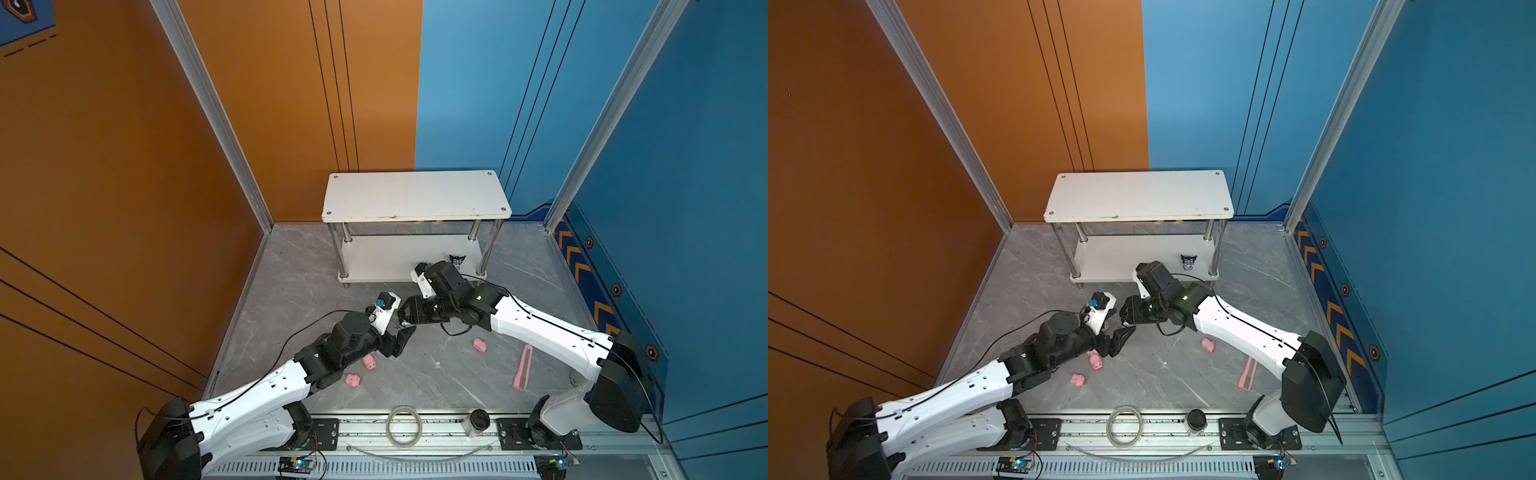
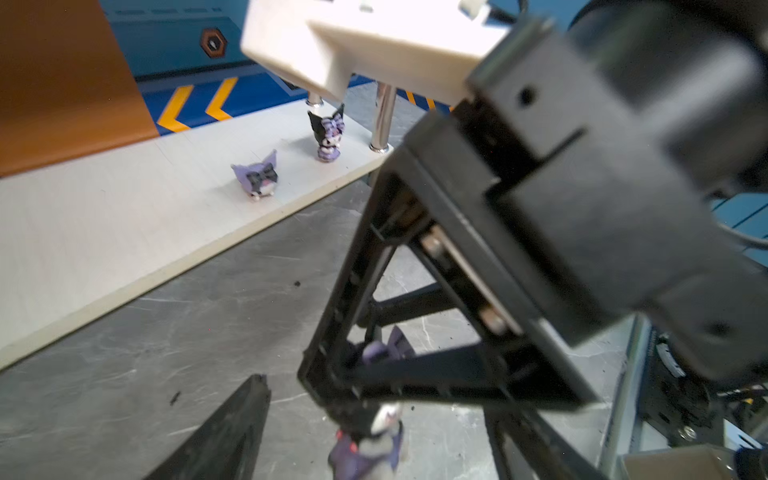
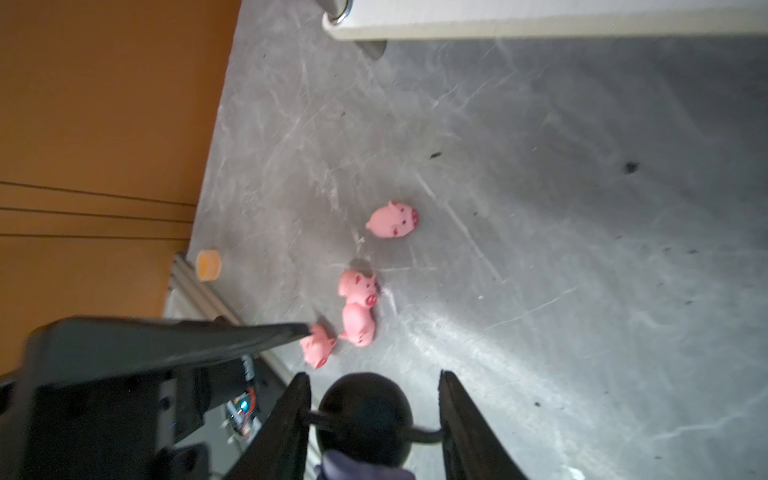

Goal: Place and organize the plastic toys onto the shelf
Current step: 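Move the Kuromi under the top shelf with the right gripper while the left gripper withdraws, then lower the Kuromi toward the lower shelf with the right gripper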

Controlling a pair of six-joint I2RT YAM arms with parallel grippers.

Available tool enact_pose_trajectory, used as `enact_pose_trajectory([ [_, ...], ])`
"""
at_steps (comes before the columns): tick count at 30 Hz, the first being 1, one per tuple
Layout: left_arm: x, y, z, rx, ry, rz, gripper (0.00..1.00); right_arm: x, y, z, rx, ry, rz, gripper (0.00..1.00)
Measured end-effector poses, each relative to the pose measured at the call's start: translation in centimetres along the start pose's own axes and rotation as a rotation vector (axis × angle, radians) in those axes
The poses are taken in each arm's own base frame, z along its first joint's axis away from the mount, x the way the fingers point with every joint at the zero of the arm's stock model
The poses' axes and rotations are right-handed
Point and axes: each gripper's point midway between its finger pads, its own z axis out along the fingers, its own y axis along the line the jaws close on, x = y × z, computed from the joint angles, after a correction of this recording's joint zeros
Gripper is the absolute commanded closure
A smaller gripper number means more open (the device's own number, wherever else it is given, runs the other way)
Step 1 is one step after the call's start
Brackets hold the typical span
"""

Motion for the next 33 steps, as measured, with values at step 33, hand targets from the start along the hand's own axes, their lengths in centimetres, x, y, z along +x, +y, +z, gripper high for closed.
enact_pose_trajectory([
  [33, 2.0, 7.0, -10.3, -0.331, -0.082, -0.128, 0.21, -15.6, -2.8, 13.1, 0.668, -0.368, -0.331, 0.87],
])
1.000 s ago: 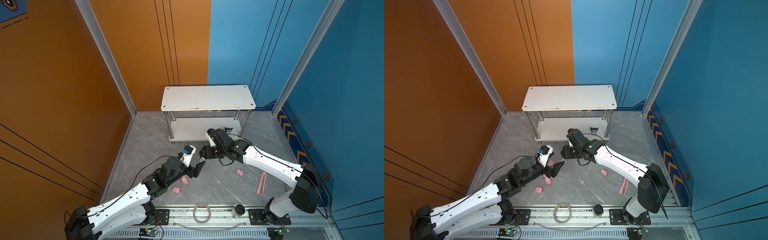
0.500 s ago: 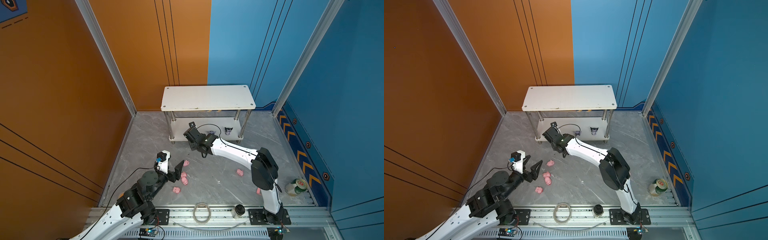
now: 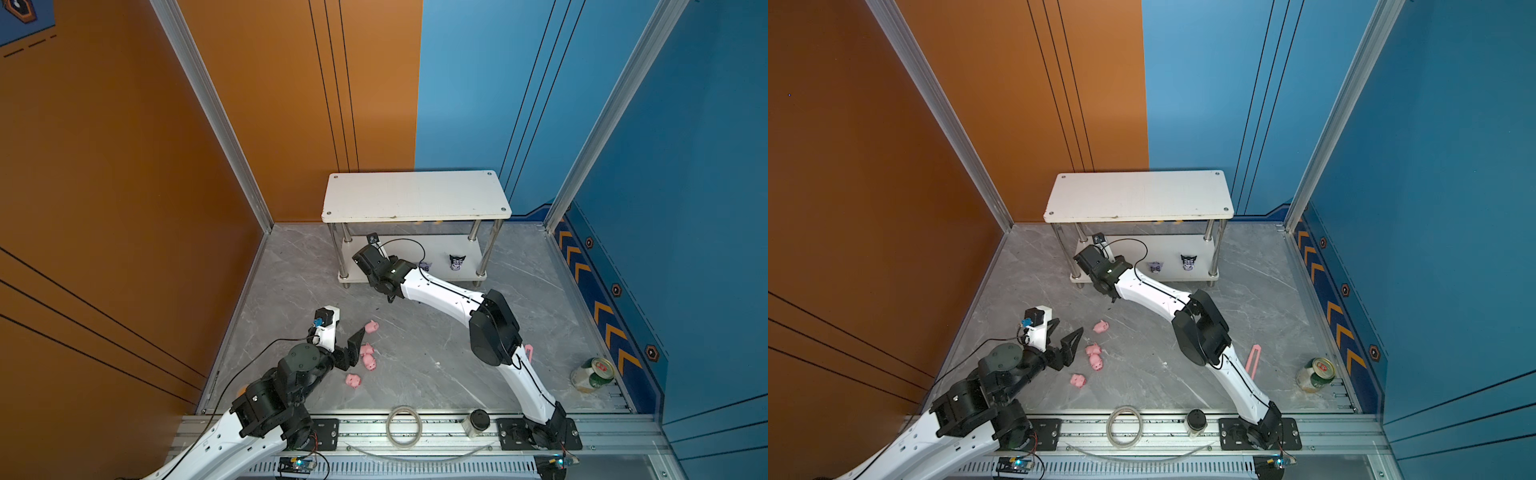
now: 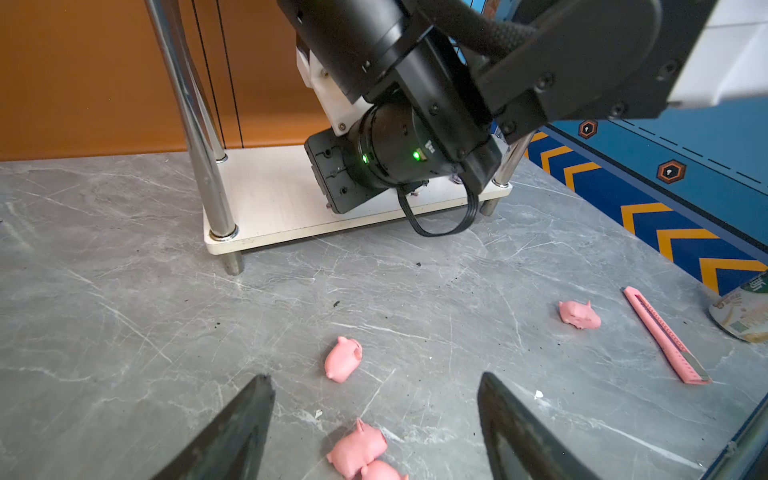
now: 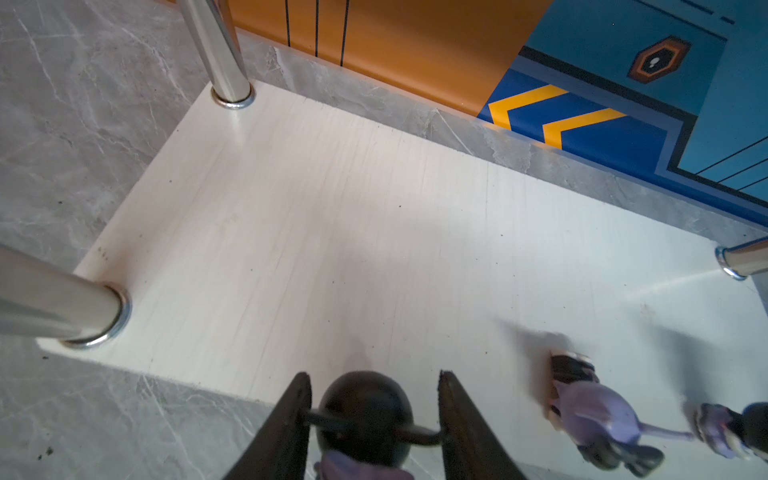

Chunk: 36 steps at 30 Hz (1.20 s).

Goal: Place and organize the plastic toys onto the shelf
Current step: 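Lower the Kuromi toward the lower shelf with the right gripper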

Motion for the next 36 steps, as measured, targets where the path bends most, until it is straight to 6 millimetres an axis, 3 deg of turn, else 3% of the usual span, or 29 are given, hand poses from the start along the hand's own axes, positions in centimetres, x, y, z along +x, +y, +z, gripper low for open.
enact_pose_trajectory([
  [11, 0.1, 0.1, 0.0, -0.006, 0.002, 0.001, 0.21, 0.0, -0.8, 2.4, 0.043, 0.000, 0.076, 0.85],
  [19, 0.0, 0.2, 0.0, -0.008, 0.001, 0.001, 0.21, 0.0, -0.8, 2.5, 0.043, 0.000, 0.087, 0.82],
  [30, 0.1, 0.2, 0.0, -0.009, 0.001, 0.002, 0.21, 0.0, -0.4, 2.5, 0.019, 0.007, 0.089, 0.51],
  [32, 0.1, 0.2, 0.0, -0.009, 0.001, 0.002, 0.21, 0.0, -0.3, 2.5, 0.017, 0.008, 0.088, 0.51],
  [34, 0.0, 0.2, 0.0, -0.009, 0.001, 0.001, 0.21, 0.0, -0.3, 2.6, 0.014, 0.010, 0.088, 0.62],
  [36, 0.0, 0.2, 0.0, -0.009, -0.001, 0.001, 0.21, 0.0, -0.1, 2.5, 0.002, 0.012, 0.087, 0.65],
])
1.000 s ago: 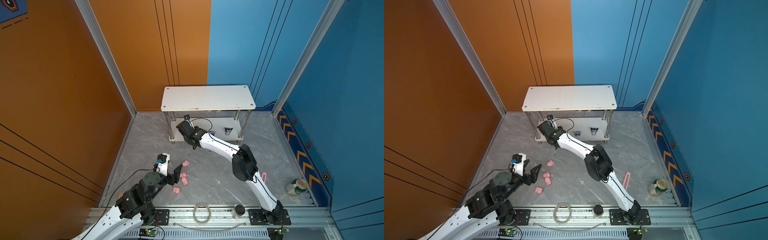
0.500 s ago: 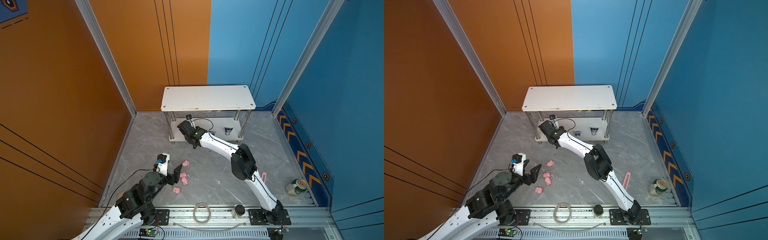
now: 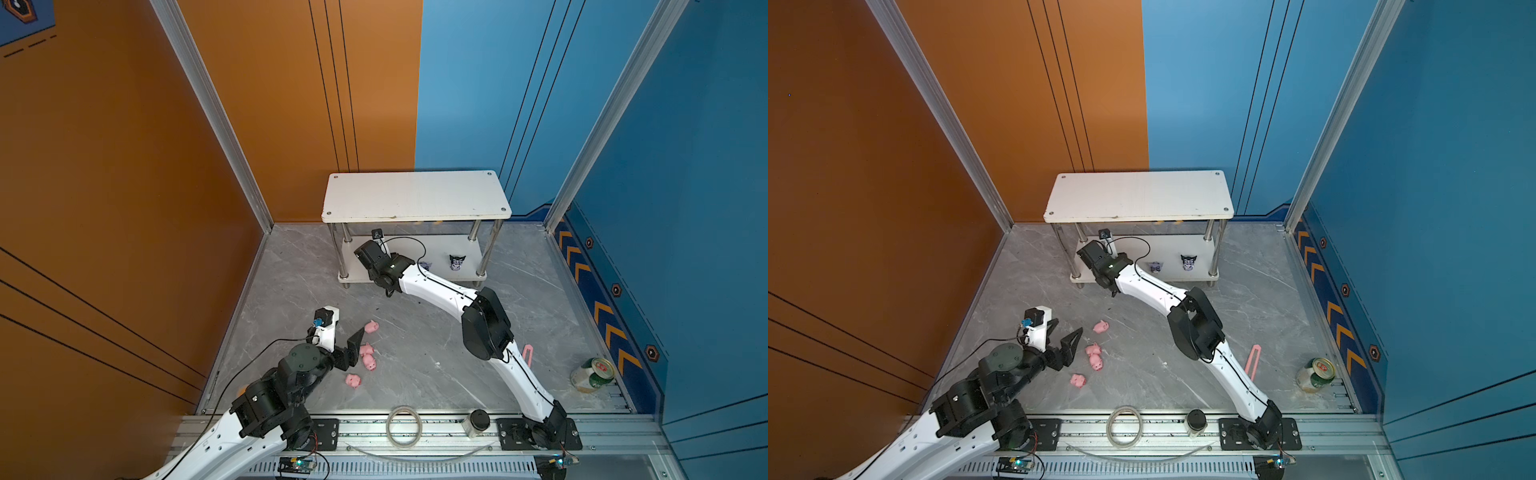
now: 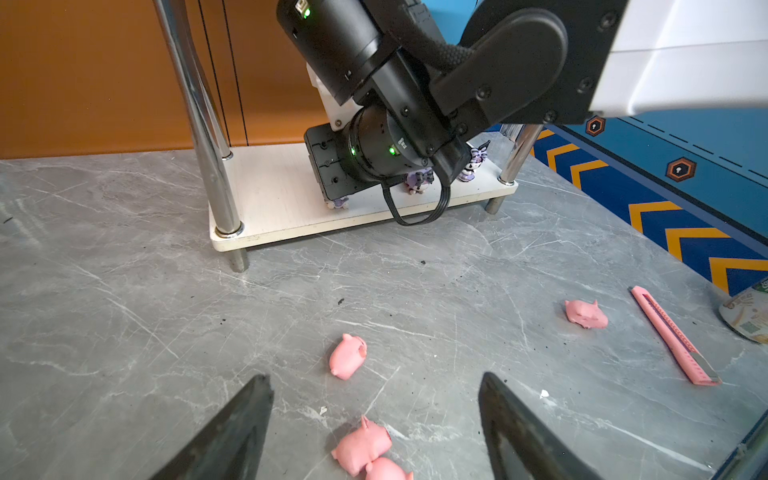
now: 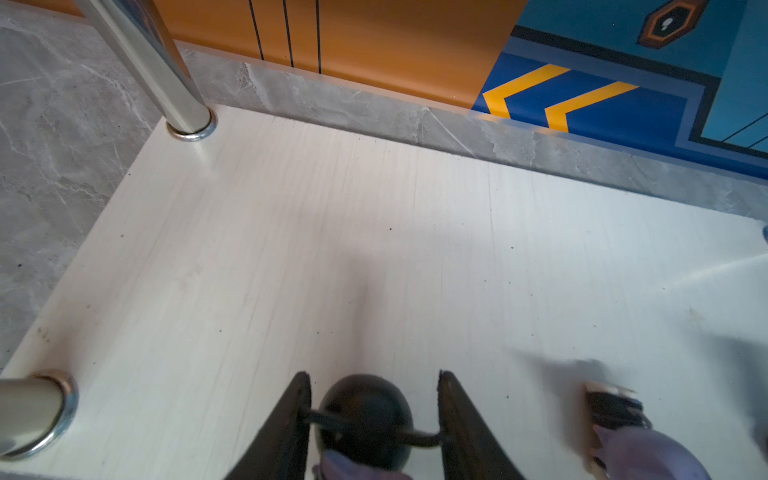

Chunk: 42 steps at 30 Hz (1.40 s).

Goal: Place and organize the plastic toys onto the shelf
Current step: 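Lower the Kuromi toward the lower shelf with the right gripper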

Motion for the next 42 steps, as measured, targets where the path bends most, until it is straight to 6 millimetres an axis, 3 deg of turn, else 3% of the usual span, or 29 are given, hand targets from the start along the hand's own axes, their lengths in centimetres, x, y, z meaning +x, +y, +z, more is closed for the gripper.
enact_pose_trajectory([
  [5, -0.1, 0.0, -0.1, 0.000, -0.004, -0.002, 0.21, 0.0, 0.2, 0.0, -0.014, 0.005, -0.014, 0.62],
  [12, 0.0, 0.0, -0.1, 0.000, -0.003, -0.001, 0.21, 0.0, 0.5, 0.1, -0.034, 0.009, -0.039, 0.45],
  [25, 0.0, 0.0, -0.1, 0.000, -0.003, -0.001, 0.20, 0.8, 1.5, 0.3, -0.107, 0.044, -0.096, 0.31],
  [42, 0.3, 0.0, 0.2, -0.005, 0.013, 0.006, 0.20, 2.9, 1.2, 1.9, -0.145, 0.092, -0.123, 0.51],
])
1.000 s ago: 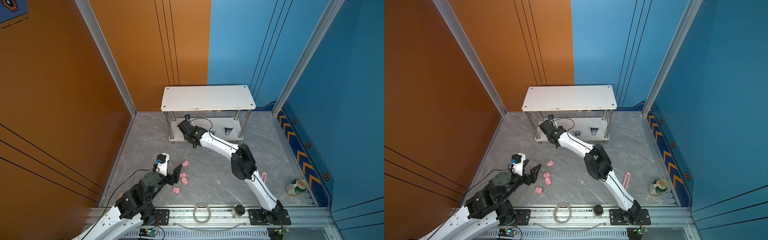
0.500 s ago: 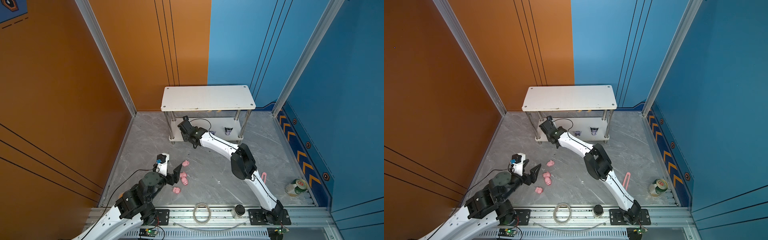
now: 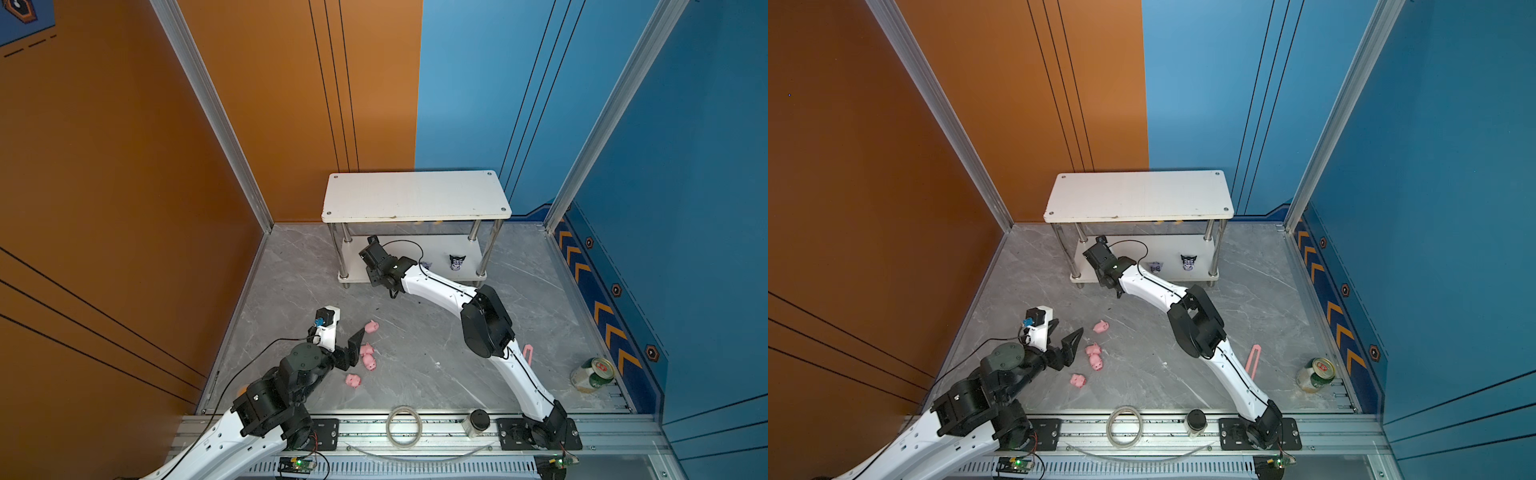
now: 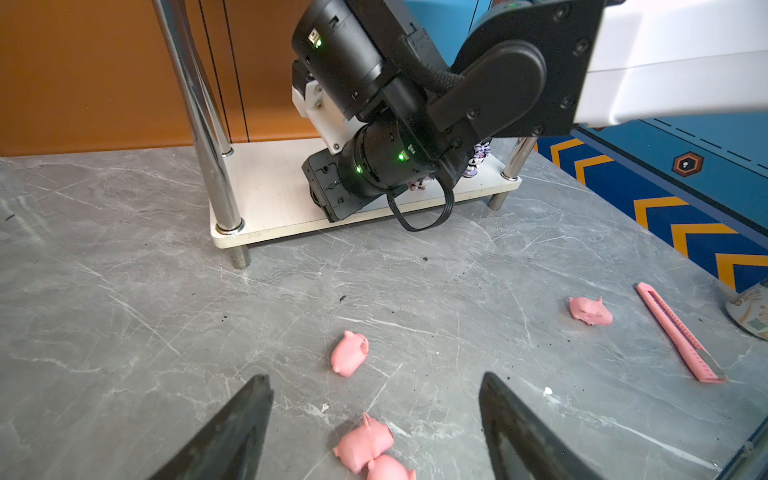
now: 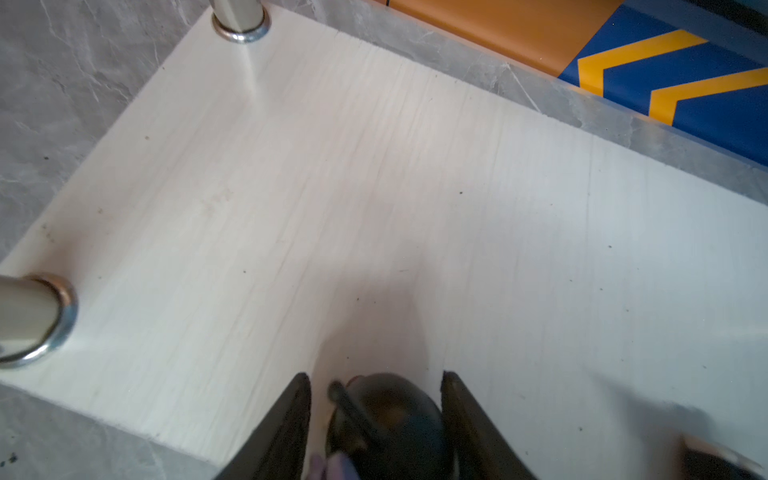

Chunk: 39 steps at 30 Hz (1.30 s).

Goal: Place and organize the plastic toys onto the shelf
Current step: 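Lower the Kuromi toward the lower shelf with the right gripper, then set the Kuromi on the lower shelf and open the right gripper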

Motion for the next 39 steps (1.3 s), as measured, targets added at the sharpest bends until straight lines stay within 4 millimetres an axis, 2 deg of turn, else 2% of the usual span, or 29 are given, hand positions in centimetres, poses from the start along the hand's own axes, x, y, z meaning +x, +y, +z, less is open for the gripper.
enact_pose_trajectory([
  [7, 0.03, 0.00, 0.02, 0.000, 0.001, 0.001, 0.20, -0.07, 0.03, 0.36, -0.066, -0.011, -0.001, 0.61],
  [18, 0.25, -0.01, 0.20, -0.004, 0.013, 0.005, 0.20, -0.16, -0.50, -0.17, -0.183, -0.010, -0.012, 0.77],
  [31, 0.34, -0.01, 0.26, -0.005, 0.017, 0.003, 0.20, 0.06, 0.22, -0.43, -0.258, -0.017, -0.162, 0.85],
  [39, 0.42, 0.01, 0.28, -0.007, 0.021, 0.001, 0.20, -0.03, 0.32, -0.38, -0.342, -0.029, -0.268, 0.86],
])
